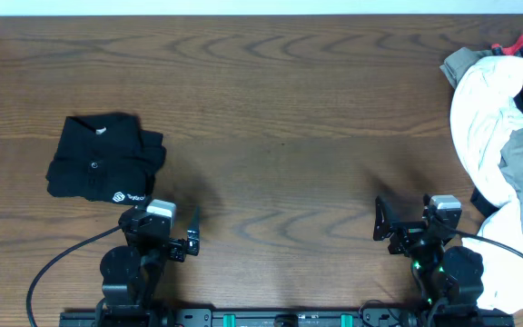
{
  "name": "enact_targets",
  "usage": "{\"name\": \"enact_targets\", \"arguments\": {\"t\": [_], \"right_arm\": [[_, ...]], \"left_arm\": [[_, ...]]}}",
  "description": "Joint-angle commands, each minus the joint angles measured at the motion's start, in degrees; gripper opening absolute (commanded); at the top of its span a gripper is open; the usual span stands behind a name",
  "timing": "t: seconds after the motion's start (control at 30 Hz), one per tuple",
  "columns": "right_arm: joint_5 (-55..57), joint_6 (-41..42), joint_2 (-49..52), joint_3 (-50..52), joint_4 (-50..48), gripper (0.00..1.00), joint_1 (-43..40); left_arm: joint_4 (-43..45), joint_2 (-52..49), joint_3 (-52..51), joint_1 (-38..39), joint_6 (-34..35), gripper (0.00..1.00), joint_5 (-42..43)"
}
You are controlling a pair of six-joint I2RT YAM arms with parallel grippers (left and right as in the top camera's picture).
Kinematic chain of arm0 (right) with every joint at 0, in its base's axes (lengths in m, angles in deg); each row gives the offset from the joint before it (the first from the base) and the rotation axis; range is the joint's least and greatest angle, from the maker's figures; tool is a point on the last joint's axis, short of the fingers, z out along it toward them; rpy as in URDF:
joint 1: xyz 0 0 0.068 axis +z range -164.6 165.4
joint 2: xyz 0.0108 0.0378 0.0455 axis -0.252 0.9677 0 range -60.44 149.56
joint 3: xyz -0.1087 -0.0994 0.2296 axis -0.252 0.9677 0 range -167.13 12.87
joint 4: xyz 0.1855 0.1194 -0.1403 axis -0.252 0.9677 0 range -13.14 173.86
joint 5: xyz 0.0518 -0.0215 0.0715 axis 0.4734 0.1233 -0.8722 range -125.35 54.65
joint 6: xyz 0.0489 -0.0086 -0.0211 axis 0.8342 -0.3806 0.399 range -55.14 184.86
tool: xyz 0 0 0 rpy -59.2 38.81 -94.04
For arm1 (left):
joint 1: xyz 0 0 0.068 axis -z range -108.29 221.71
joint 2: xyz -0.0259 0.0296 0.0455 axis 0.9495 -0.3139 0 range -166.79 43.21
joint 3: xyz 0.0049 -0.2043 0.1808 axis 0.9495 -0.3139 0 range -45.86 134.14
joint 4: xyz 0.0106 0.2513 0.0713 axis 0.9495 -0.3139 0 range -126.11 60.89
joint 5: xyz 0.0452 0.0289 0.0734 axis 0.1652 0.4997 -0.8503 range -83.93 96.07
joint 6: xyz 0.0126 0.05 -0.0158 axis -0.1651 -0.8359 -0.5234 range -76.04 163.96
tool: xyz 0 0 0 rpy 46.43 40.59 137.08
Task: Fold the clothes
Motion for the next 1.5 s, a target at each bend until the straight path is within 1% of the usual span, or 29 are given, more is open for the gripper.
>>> {"name": "enact_targets", "arguments": {"t": [0.0, 0.7, 0.83, 0.93, 1.33, 1.47], "right_arm": [[0.4, 0.5, -0.4, 0.2, 0.0, 0.99, -0.4], [0.3, 0.5, -0.4, 0.2, 0.0, 0.99, -0.4], [0.3, 0.5, -0.4, 0.2, 0.0, 0.99, -0.4], [0.3, 0.5, -0.4, 0.2, -0.2, 0.99, -0.4], [-2.9, 0.5, -0.4, 0.2, -2.3, 0.99, -0.4], [-2.9, 0.1, -0.4, -0.3, -3.6, 0.99, -0.4]], "left_arm": [[0.0, 0.2, -1.2, 0.2, 0.1, 0.98, 0.7], [0.0, 0.2, -1.2, 0.2, 0.1, 0.98, 0.8], [0.0, 0.2, -1.2, 0.2, 2.7, 0.98, 0.8], [0.0, 0.2, -1.2, 0.2, 3.0, 0.98, 0.8], [0.0, 0.2, -0.5, 0.2, 12.8, 0.98, 0.8], [-0.1, -0.2, 1.9, 0.2, 12.8, 0.98, 2.8]]}}
